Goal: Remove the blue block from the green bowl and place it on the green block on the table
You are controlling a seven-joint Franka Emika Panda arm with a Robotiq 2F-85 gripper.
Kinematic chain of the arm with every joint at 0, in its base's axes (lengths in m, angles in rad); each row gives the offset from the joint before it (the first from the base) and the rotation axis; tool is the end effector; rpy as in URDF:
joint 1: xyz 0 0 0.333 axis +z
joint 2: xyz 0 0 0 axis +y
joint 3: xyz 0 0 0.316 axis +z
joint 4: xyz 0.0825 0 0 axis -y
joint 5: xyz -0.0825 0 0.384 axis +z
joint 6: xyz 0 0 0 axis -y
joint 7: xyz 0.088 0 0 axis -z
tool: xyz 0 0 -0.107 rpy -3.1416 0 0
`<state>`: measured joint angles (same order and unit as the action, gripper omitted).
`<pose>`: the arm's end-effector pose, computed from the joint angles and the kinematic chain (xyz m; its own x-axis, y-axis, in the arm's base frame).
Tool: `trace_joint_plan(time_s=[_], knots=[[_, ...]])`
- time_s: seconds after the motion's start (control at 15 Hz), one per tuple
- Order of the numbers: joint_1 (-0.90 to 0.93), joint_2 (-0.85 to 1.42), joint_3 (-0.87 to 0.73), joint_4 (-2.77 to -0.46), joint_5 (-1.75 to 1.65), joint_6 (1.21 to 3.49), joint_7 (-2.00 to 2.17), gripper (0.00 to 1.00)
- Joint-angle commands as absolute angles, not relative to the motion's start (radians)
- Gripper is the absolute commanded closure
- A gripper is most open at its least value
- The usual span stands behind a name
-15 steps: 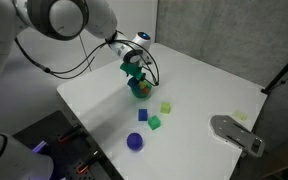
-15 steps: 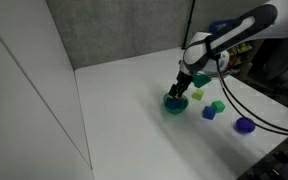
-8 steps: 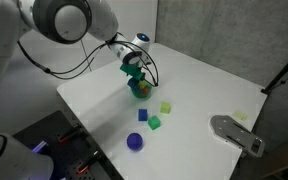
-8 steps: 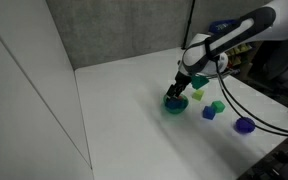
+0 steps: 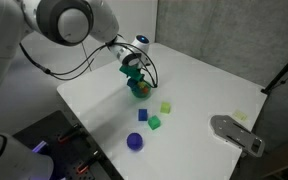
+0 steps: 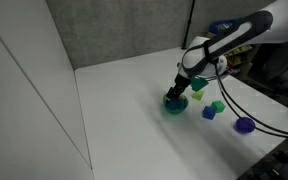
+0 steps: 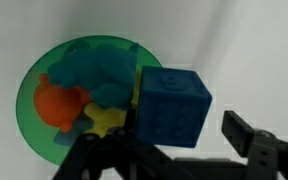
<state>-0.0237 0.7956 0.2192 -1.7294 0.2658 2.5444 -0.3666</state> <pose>0.6556 0.1145 0.1341 0.9618 0.2585 0.0902 0.2736 -0.9173 -0.2894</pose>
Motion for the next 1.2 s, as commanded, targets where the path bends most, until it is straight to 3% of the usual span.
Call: trace_joint_plan(time_s=[0.0, 0.2, 0.87, 1.13], knots=[[-0.047, 0.794, 0.246, -1.728, 0.241, 2.561, -0.384, 0.44], [-0.053, 0.777, 0.250, -1.735, 0.241, 2.560, -0.386, 0.66], [-0.166, 0.627, 0.327, -1.800, 0.294, 2.491, -0.467, 0.67], [-0.191, 0.522, 0.248, -1.861, 0.268, 2.436, -0.442, 0.67]])
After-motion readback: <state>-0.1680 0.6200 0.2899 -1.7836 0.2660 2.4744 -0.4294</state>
